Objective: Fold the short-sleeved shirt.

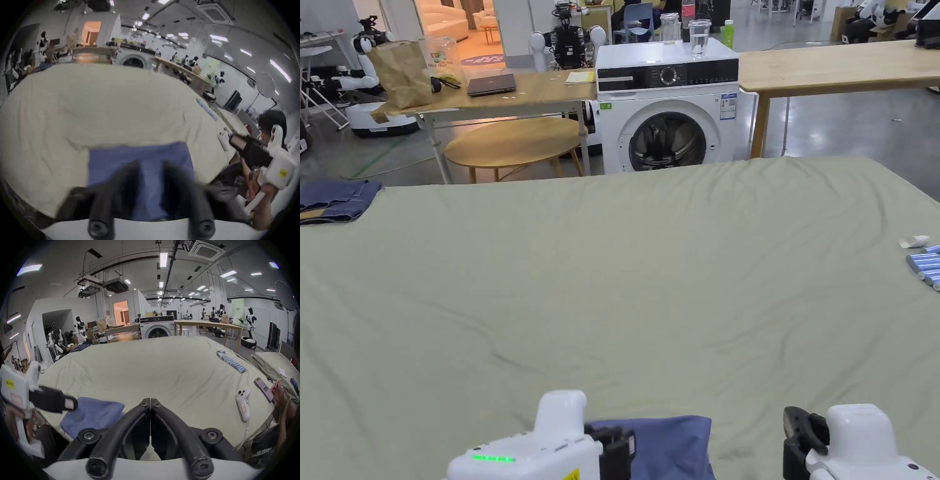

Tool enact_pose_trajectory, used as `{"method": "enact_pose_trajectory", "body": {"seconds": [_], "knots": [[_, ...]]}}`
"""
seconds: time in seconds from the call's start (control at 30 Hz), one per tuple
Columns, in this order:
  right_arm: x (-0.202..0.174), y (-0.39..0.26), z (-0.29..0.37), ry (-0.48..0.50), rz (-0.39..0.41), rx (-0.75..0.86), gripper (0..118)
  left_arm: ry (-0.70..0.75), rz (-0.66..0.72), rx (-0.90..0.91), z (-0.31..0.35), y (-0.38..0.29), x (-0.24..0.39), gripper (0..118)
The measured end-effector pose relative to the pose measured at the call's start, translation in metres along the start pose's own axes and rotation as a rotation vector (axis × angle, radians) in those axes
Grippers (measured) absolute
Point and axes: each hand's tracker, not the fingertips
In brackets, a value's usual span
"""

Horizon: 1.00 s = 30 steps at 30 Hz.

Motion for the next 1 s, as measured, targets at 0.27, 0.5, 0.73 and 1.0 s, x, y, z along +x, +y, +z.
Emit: {"method": "enact_pose_trajectory", "body": {"seconds": [0.27,0.5,0.73,1.0], "knots": [[-0.005,-0.009,-0.004,0.023,0.026,-0.057,0,-0.134,-0.021,-0.127,-0.062,-0.051,0.048,2],[-0.033,-0.021,-0.024,0.163,-0.005,-0.159,0,-0.119,0.019,-0.039,-0.029,-0.032,0.025,2],[-0.056,-0.062,-0.070,0.345,-0.165,-0.352,0,-0.073,0.246,0.047,0.023,-0.030,-0.073,112],[-0.040,-0.068,-0.072,0.260,-0.159,-0.366,0,-0.412,0.652,-0.020,-0.014,-0.066,-0.147,112]]}}
